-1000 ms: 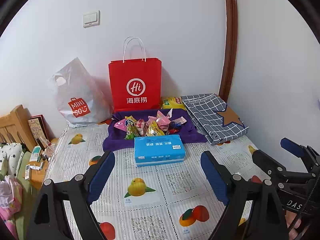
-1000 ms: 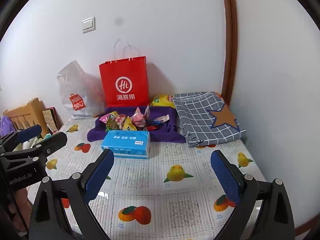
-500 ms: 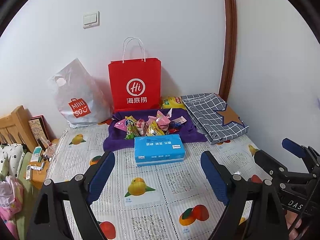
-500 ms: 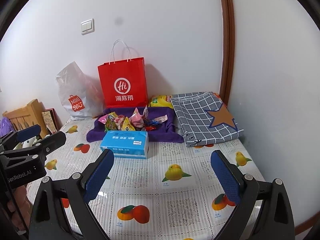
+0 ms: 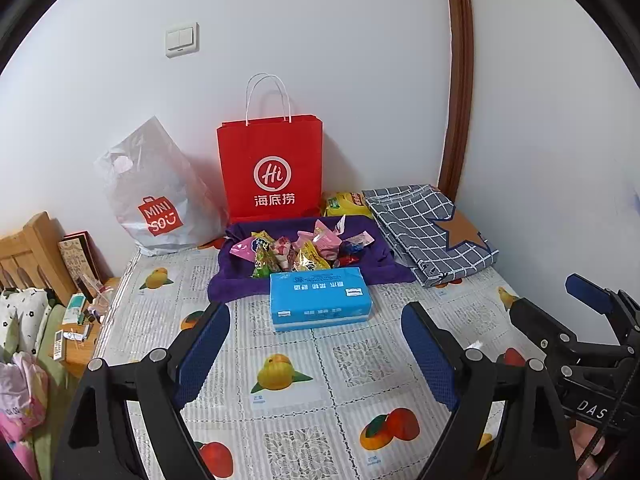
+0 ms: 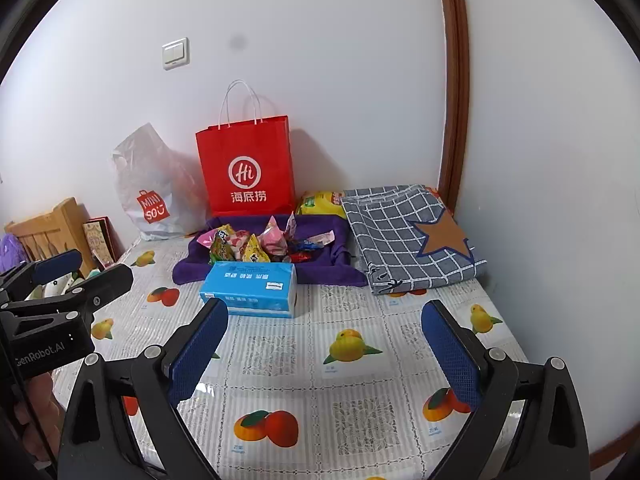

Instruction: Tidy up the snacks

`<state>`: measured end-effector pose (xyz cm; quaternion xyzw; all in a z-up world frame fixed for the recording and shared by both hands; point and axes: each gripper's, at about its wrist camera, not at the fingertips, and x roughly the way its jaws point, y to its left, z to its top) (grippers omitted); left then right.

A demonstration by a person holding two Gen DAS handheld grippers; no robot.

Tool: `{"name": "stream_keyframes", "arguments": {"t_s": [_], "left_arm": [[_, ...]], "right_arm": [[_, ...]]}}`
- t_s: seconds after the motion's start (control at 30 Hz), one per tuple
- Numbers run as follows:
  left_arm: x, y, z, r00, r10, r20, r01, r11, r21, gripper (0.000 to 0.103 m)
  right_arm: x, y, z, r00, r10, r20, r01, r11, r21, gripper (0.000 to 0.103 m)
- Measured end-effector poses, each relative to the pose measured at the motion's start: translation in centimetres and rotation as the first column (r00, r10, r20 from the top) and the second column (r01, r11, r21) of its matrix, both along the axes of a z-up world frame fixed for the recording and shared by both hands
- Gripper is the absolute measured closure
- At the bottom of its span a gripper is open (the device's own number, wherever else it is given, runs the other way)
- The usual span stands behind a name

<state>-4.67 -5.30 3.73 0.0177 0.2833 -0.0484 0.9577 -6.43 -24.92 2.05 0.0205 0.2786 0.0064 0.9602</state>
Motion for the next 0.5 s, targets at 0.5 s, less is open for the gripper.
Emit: {"name": "stream_keyframes", "arguments": {"t_s": [0.5], "left_arm": [[-0.11, 0.04, 0.09, 1.0, -0.001, 0.002, 0.001, 1.0, 0.002, 0.016]], "right_arm": [[0.0, -0.15, 0.24, 1.0, -0.002, 0.0, 0.002, 1.0, 0.002, 0.006]]}}
